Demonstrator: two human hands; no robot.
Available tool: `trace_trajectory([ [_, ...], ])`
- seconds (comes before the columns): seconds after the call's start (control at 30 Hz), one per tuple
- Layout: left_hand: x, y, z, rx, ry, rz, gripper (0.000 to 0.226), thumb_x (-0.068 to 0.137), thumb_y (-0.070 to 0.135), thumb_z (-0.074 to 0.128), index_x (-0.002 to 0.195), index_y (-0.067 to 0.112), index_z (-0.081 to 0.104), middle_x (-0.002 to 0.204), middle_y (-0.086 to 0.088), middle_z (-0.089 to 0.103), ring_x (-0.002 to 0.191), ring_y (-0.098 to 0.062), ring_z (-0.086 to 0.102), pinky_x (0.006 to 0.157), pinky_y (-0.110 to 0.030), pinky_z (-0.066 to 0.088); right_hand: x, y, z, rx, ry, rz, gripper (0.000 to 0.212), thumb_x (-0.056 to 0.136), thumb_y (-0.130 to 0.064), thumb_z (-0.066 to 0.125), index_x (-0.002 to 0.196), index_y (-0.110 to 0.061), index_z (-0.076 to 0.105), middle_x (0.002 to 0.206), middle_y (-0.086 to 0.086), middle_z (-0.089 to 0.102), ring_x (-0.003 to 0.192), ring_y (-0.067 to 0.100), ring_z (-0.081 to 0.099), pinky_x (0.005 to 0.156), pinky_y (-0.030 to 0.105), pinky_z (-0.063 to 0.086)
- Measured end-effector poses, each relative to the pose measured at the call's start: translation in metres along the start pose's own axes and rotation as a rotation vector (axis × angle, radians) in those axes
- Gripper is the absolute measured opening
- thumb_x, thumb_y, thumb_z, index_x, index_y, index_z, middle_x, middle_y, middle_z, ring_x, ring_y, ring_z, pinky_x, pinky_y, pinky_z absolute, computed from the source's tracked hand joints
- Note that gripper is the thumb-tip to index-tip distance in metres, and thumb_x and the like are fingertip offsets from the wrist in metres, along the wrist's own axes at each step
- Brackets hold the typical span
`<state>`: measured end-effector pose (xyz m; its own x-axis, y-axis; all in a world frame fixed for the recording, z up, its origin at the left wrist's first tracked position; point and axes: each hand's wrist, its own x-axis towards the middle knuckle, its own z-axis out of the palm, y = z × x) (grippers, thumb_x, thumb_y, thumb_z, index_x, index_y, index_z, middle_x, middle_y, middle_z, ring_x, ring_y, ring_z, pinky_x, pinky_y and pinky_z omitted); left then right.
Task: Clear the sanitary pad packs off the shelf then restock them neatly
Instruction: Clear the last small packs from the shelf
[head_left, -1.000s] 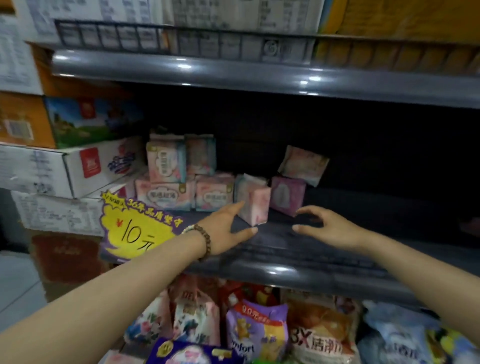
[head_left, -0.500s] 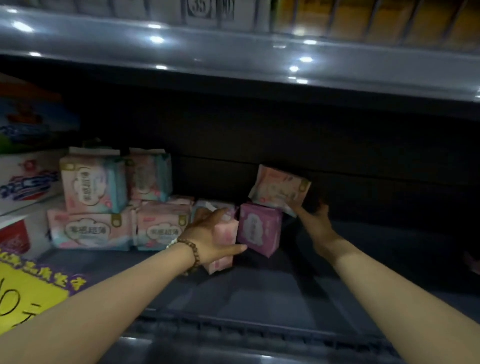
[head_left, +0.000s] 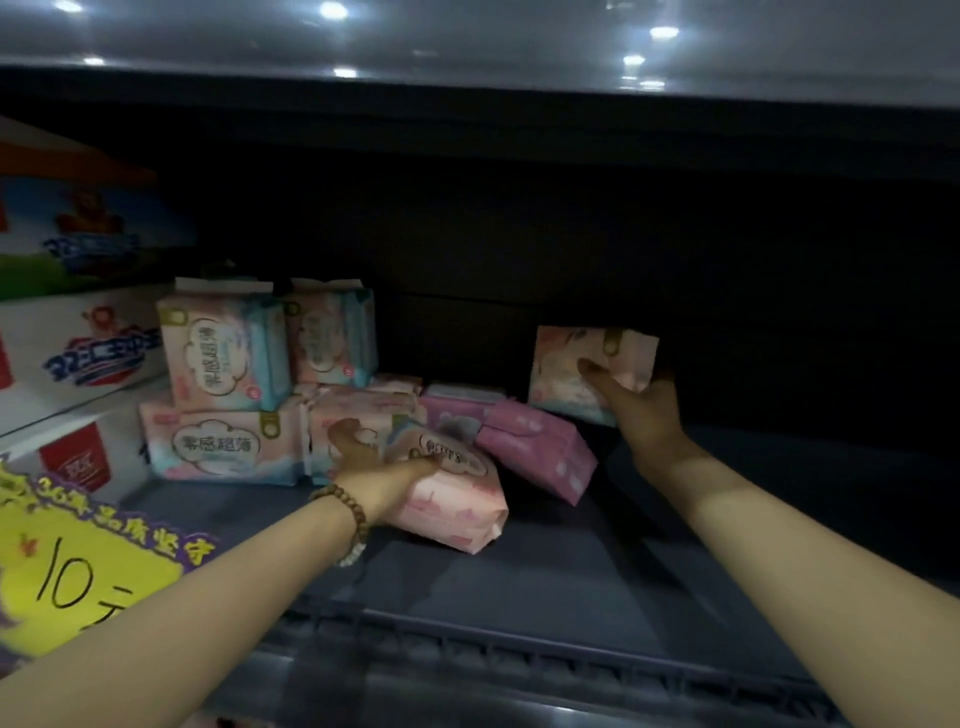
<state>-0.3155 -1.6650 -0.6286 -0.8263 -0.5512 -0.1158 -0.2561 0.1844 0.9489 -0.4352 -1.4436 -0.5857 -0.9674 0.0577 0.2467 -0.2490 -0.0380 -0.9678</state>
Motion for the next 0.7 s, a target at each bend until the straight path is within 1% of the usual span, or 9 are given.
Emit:
trace_trajectory([
  [0.07, -0.009, -0.004, -0.006, -0.085, -0.041, 0.015, 0.106, 0.073, 0.031, 0.080, 0.151, 0.021, 0.010, 0.152, -0.006, 0.030, 0.134, -0.028, 0.038, 0.109, -0.041, 0.037, -0.016, -0.007, -0.003, 0.101, 0.036, -0.019, 0.062, 0.076, -0.023, 0.080, 0.128, -0.008, 0.050, 0.118, 0.004, 0.062, 0.097, 0.011, 0.062, 0.070, 0.014, 0.053],
  [0.17, -0.026, -0.008, -0.019, -0.202, -0.066, 0.083, 0.093, 0.078, 0.022, 0.076, 0.149, 0.032, 0.016, 0.151, 0.001, 0.030, 0.127, -0.027, 0.046, 0.102, -0.043, 0.044, -0.052, -0.026, -0.009, 0.319, 0.029, 0.058, 0.052, 0.083, -0.033, 0.071, 0.128, -0.014, 0.052, 0.115, 0.003, 0.066, 0.092, 0.013, 0.066, 0.065, 0.019, 0.052],
  [0.27, -0.055, -0.003, -0.034, -0.333, -0.089, 0.164, 0.078, 0.084, 0.023, 0.070, 0.145, 0.039, 0.025, 0.146, 0.007, 0.036, 0.115, -0.021, 0.055, 0.082, -0.035, 0.056, -0.098, -0.047, -0.010, 0.592, -0.180, 0.252, 0.027, 0.089, -0.034, 0.060, 0.108, -0.015, 0.065, 0.096, 0.005, 0.075, 0.076, 0.016, 0.072, 0.057, 0.025, 0.057],
  [0.33, -0.078, 0.005, -0.041, -0.448, -0.105, 0.195, 0.067, 0.087, 0.024, 0.064, 0.141, 0.043, 0.028, 0.136, 0.008, 0.047, 0.098, -0.015, 0.062, 0.060, -0.026, 0.058, -0.131, -0.054, -0.003, 0.689, -0.320, 0.369, 0.030, 0.086, -0.035, 0.059, 0.105, -0.014, 0.067, 0.093, 0.009, 0.075, 0.073, 0.020, 0.073, 0.057, 0.030, 0.059],
  [0.37, -0.090, 0.008, -0.046, -0.496, -0.110, 0.204, 0.061, 0.089, 0.027, 0.060, 0.139, 0.045, 0.030, 0.129, 0.008, 0.053, 0.094, -0.012, 0.063, 0.058, -0.026, 0.057, -0.144, -0.053, 0.002, 0.700, -0.349, 0.408, 0.038, 0.081, -0.037, 0.061, 0.110, -0.013, 0.066, 0.098, 0.011, 0.074, 0.078, 0.022, 0.073, 0.063, 0.034, 0.060],
  [0.43, -0.109, 0.008, -0.057, -0.505, -0.106, 0.218, 0.043, 0.094, 0.037, 0.050, 0.133, 0.050, 0.036, 0.125, 0.010, 0.057, 0.100, -0.013, 0.063, 0.068, -0.032, 0.058, -0.169, -0.053, 0.011, 0.710, -0.394, 0.462, 0.050, 0.073, -0.040, 0.064, 0.117, -0.016, 0.064, 0.108, 0.012, 0.072, 0.092, 0.026, 0.070, 0.081, 0.042, 0.057],
  [0.53, -0.140, -0.002, -0.073, -0.447, -0.125, 0.246, 0.031, 0.098, 0.044, 0.036, 0.126, 0.053, 0.045, 0.129, 0.013, 0.057, 0.107, -0.012, 0.062, 0.081, -0.037, 0.054, -0.207, -0.056, 0.027, 0.714, -0.445, 0.542, 0.049, 0.073, -0.044, 0.064, 0.113, -0.018, 0.070, 0.113, 0.012, 0.070, 0.104, 0.029, 0.065, 0.101, 0.050, 0.044],
  [0.6, -0.159, -0.009, -0.083, -0.368, -0.092, 0.234, 0.026, 0.099, 0.043, 0.032, 0.112, 0.052, 0.053, 0.121, 0.009, 0.060, 0.107, -0.011, 0.059, 0.083, -0.035, 0.053, -0.231, -0.057, 0.037, 0.731, -0.512, 0.603, 0.040, 0.074, -0.045, 0.063, 0.098, -0.017, 0.077, 0.110, 0.013, 0.071, 0.100, 0.028, 0.067, 0.102, 0.050, 0.043],
  [0.7, -0.183, -0.012, -0.104, -0.387, -0.094, 0.130, 0.041, 0.094, 0.057, 0.029, 0.091, 0.038, 0.066, 0.098, 0.003, 0.072, 0.084, -0.011, 0.068, 0.079, -0.035, 0.055, -0.262, -0.056, 0.049, 0.727, -0.567, 0.631, 0.033, 0.081, -0.043, 0.060, 0.092, -0.018, 0.079, 0.106, 0.009, 0.073, 0.088, 0.024, 0.071, 0.094, 0.045, 0.048],
])
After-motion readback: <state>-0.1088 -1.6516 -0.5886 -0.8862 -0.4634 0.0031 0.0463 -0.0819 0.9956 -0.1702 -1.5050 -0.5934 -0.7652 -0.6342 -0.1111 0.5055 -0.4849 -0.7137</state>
